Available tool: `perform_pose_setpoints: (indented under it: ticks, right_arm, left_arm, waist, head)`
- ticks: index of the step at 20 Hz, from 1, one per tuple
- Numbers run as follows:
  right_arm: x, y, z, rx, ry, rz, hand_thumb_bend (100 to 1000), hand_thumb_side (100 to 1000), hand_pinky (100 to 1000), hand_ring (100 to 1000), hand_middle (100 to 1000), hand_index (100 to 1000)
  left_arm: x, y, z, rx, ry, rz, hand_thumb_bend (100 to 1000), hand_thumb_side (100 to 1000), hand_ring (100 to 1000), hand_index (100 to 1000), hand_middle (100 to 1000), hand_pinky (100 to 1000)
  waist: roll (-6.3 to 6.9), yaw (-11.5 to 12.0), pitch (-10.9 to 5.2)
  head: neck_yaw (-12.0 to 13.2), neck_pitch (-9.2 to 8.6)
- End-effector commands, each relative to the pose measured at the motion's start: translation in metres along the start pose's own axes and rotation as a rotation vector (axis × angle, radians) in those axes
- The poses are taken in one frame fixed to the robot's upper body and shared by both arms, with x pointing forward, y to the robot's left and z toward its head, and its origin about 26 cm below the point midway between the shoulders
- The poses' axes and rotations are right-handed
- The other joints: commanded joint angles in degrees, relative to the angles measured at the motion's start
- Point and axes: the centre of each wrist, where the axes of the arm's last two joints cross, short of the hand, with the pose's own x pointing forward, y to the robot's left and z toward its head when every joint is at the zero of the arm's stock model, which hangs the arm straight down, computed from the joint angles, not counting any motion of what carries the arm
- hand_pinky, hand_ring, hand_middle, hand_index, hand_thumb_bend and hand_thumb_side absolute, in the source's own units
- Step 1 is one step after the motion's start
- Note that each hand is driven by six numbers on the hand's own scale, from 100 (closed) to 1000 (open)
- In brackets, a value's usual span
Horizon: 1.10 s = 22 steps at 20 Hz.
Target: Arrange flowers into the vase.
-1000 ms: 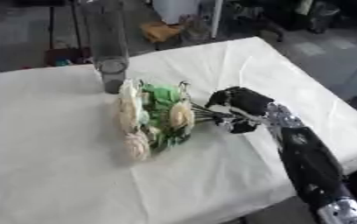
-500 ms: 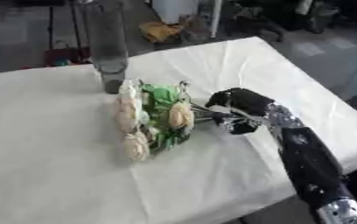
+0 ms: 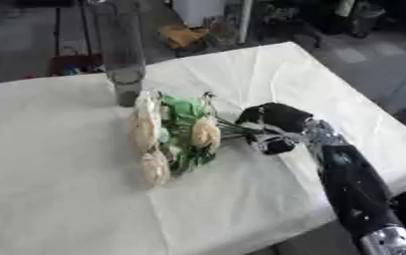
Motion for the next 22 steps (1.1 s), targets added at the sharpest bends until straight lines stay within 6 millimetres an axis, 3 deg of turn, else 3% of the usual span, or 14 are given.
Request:
perform_pose_setpoints:
  ticks: [1,7,9,22]
  right_arm:
    - [-0.013,-0.02,0.007,-0.009,0.024,0.02,334,346,719,711,759,858]
    - [-0.013,-0.025,0.007,-0.003,0.034,-0.01,325,354,721,706,758,863]
    - [-0.013,-0.027,0.006,-0.002,0.036,-0.017,336,395,721,704,759,870]
    - [-0.011,-0.043,-0.001,0.058,-0.002,0.033,429,444,708,727,789,906]
  left_arm:
    - [0.006,0.004,-0.003,-0.002,-0.021,-0.008,769,795,648,810,750,592]
    - [0.006,0.004,-0.003,0.0,-0.021,-0.007,770,794,648,810,749,592]
    - [0.006,0.004,-0.003,0.0,-0.021,-0.006,770,795,648,810,749,592]
    - [0.006,0.004,-0.003,-0.001,-0.02,-0.006,771,795,649,810,749,592]
  waist:
    - [0.0,-0.1,-0.61]
    - [0.04,0.0,-0.62]
    - [0.05,0.0,-0.62]
    - [0.12,-0.1,-0.61]
  head:
    - [-0.1,0.16]
    - [-0.2,0.15]
    - [-0.2,0.14]
    - [-0.3,0.27]
